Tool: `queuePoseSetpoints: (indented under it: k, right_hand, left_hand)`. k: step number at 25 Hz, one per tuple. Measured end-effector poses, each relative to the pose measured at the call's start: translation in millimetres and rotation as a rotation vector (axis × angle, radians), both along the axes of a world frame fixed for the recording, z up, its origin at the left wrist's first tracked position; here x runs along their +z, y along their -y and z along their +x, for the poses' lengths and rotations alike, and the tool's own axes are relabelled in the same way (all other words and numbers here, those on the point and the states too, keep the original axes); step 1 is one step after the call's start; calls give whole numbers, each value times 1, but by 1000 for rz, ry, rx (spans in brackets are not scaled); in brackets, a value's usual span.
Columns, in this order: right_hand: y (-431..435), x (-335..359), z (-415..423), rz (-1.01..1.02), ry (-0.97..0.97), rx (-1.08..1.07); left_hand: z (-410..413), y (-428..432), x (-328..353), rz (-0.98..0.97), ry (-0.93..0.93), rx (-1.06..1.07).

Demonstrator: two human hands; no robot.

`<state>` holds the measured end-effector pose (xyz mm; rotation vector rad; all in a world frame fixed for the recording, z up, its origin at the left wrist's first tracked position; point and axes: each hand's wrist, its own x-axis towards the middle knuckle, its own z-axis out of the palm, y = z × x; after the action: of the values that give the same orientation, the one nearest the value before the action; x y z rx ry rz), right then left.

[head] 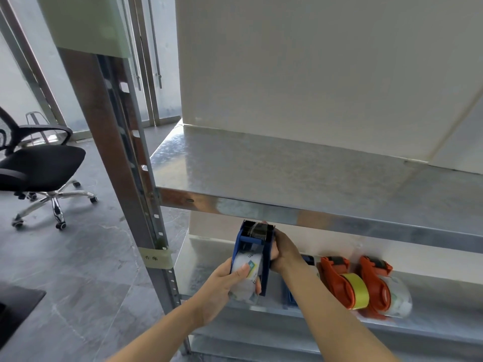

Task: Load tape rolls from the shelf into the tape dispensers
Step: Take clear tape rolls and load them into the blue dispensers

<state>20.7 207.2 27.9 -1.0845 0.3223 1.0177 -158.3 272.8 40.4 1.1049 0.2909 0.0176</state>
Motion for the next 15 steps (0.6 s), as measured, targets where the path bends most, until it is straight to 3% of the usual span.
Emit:
queuePoseSetpoints:
  k: [3,8,15]
  right_hand:
    - [-1,-4,0,-58,69,46]
    - [2,-19,-10,-286,339,51]
    - [16,-73,-24,-415,265,125]
  left_hand:
    - [4,-1,-2,3,-10,25]
    - [13,2,-8,-39,-113,128]
    - [38,17,-51,-133,-405,207]
